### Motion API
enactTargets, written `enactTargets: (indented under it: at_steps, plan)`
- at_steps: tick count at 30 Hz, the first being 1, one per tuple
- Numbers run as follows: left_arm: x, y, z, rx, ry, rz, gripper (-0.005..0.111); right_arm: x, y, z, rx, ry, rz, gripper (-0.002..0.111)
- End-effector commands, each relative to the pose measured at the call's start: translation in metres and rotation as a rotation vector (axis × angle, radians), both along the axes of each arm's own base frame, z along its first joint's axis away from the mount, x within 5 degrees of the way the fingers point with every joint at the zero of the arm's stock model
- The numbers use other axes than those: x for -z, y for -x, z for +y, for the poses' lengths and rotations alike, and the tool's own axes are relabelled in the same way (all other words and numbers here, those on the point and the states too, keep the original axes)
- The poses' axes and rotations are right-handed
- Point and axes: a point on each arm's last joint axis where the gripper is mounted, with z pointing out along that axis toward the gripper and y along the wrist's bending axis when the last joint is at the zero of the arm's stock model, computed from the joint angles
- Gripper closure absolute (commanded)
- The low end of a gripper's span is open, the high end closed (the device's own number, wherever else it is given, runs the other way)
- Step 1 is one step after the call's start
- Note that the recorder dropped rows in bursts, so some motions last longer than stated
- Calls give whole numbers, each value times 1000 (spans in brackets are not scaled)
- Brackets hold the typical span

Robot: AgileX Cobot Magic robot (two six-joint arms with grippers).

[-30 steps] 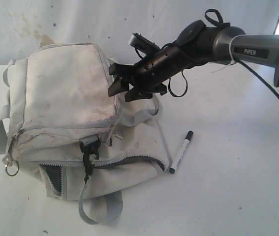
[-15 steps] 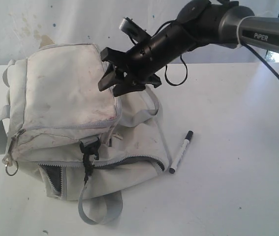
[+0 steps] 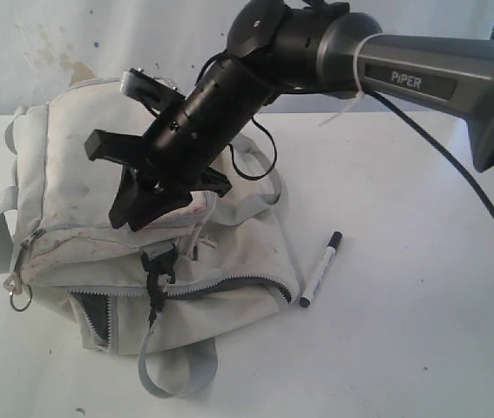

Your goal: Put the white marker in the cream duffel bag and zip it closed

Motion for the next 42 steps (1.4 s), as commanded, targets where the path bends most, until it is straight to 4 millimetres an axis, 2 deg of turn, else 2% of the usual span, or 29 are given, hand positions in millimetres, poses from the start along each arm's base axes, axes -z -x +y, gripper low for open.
enactTargets:
  at_steps: [1,8,13,15,25,31,39,40,42]
  plan:
    - [-2,1,1,-6,-12,-7,35,-11,24,19,73,110,-58,88]
    - [-2,1,1,-4,-15,-6,35,-19,52,55,130,38,-103,85]
    - [-2,1,1,-4,-18,-6,35,-20,65,67,110,17,-116,60]
    - [-2,1,1,-5,-18,-6,35,-21,66,69,127,9,-112,55]
    - [1,3,2,30,-72,9,36,-21,85,87,139,-43,-65,60]
    - [2,3,2,38,-83,12,36,-15,78,96,196,-102,-111,64]
    - [2,2,4,20,-99,7,36,10,73,102,225,-59,-66,64]
    - [2,2,4,20,-99,7,36,18,72,102,219,-34,-70,67]
    - [2,2,4,18,-100,6,36,20,71,101,227,-20,-60,70]
